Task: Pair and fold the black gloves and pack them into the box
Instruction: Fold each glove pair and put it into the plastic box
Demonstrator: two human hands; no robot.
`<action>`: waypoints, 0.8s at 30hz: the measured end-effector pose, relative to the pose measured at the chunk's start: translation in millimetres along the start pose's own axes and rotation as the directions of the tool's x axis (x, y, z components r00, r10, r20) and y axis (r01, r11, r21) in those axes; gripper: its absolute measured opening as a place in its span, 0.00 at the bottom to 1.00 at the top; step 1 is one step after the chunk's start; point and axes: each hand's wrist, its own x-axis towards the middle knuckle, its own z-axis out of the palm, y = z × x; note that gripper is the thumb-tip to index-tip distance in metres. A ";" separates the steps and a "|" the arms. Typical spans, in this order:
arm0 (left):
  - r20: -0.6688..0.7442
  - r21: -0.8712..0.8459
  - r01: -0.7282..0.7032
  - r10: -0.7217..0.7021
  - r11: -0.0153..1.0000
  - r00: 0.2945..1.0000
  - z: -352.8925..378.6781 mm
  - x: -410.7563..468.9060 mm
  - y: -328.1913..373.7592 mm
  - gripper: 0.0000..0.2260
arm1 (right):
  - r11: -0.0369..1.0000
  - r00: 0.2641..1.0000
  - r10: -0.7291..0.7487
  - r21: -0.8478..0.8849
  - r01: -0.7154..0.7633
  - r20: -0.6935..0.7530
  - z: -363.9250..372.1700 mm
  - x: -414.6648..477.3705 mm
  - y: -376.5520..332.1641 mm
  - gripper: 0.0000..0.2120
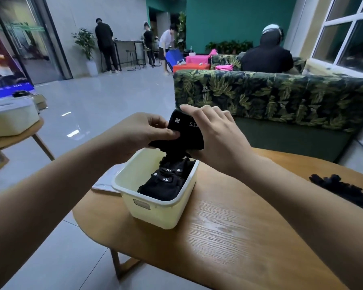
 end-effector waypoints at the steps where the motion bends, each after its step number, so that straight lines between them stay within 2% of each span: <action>1: -0.017 0.023 -0.013 0.013 1.000 1.000 -2.6 8.2 -2.2 0.18 | 0.999 1.000 -0.011 -0.037 0.011 -0.010 8.1 6.6 3.6 0.42; 4: -0.053 0.132 -0.055 0.063 0.990 0.997 -10.0 36.0 -10.9 0.13 | 0.992 1.000 -0.024 -0.128 0.024 0.000 33.9 25.8 15.2 0.38; 9: -0.104 0.333 -0.051 0.090 0.942 0.991 -16.2 78.5 -39.1 0.07 | 0.975 0.995 -0.029 -0.216 0.049 0.094 78.6 49.9 32.3 0.38; 14: -0.105 0.484 -0.060 0.126 0.873 0.987 -14.5 103.3 -73.0 0.06 | 0.975 0.989 -0.040 -0.211 0.070 0.145 115.5 56.0 38.1 0.37; 17: -0.085 0.625 -0.078 0.167 0.777 0.982 -8.8 115.3 -89.4 0.08 | 0.976 0.977 -0.047 -0.197 0.088 0.206 128.4 53.6 40.4 0.31; 19: -0.086 0.721 -0.062 0.179 0.690 0.980 -5.3 122.5 -99.1 0.10 | 0.984 0.967 -0.033 -0.162 0.076 0.253 132.4 51.9 40.9 0.28; 21: -0.070 0.800 -0.036 0.154 0.599 0.986 -3.8 126.7 -106.6 0.13 | 0.998 0.951 0.001 -0.057 0.017 0.309 131.7 50.8 39.5 0.26; 24: -0.011 0.865 -0.031 0.082 0.501 0.997 -6.4 126.0 -112.9 0.12 | 0.974 0.933 0.104 0.156 -0.166 0.345 127.6 51.8 40.0 0.19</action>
